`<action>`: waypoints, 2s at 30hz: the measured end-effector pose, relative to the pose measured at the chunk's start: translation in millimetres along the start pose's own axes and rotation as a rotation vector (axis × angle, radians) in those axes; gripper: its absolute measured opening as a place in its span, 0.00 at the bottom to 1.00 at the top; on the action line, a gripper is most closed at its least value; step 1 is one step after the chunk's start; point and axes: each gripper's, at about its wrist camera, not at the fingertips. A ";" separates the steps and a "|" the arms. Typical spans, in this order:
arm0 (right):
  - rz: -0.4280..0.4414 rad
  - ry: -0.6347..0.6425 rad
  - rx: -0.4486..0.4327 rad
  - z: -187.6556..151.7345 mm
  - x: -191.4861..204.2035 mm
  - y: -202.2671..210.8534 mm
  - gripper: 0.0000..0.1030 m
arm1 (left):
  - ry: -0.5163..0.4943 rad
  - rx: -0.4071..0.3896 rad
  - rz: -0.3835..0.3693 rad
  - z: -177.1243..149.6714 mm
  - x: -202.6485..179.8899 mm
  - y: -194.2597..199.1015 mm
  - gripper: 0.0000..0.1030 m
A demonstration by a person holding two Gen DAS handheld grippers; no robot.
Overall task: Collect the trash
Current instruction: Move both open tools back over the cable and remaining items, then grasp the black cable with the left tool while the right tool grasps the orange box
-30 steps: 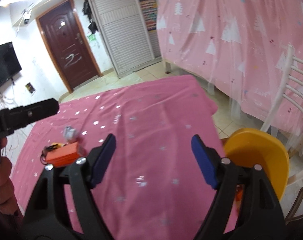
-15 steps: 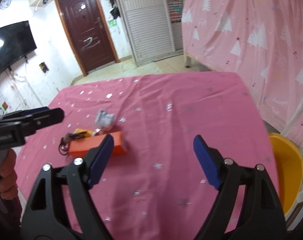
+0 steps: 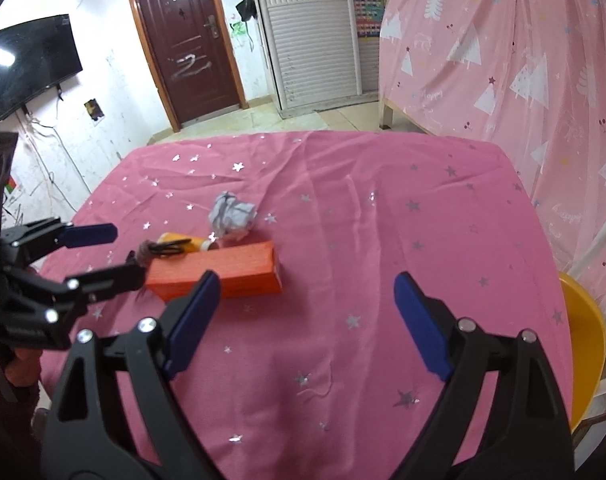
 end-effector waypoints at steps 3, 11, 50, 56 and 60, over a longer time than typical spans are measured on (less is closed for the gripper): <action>0.000 0.009 0.004 0.8 1.6 -2.3 0.82 | -0.047 0.004 0.012 -2.6 -0.4 -2.9 0.60; 0.002 0.035 0.013 1.3 12.0 -8.5 0.83 | -0.133 0.049 -0.023 4.2 0.4 -20.8 0.47; 0.034 0.135 0.078 14.0 60.3 -26.8 0.87 | -0.006 -0.049 0.074 -14.2 16.2 5.9 0.20; 0.044 0.099 0.049 17.1 44.9 -15.0 0.87 | -0.007 -0.052 0.082 -10.4 12.4 8.7 0.20; 0.039 0.065 0.018 18.8 29.1 -3.8 0.87 | -0.020 -0.061 0.088 -2.7 -0.5 9.2 0.20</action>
Point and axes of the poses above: each gripper's, at about its wrist camera, not at the fingertips, and y roughly against the way its jaws point, x to its left, z to its top, and after that the axes turned 12 degrees about -z, right-handed
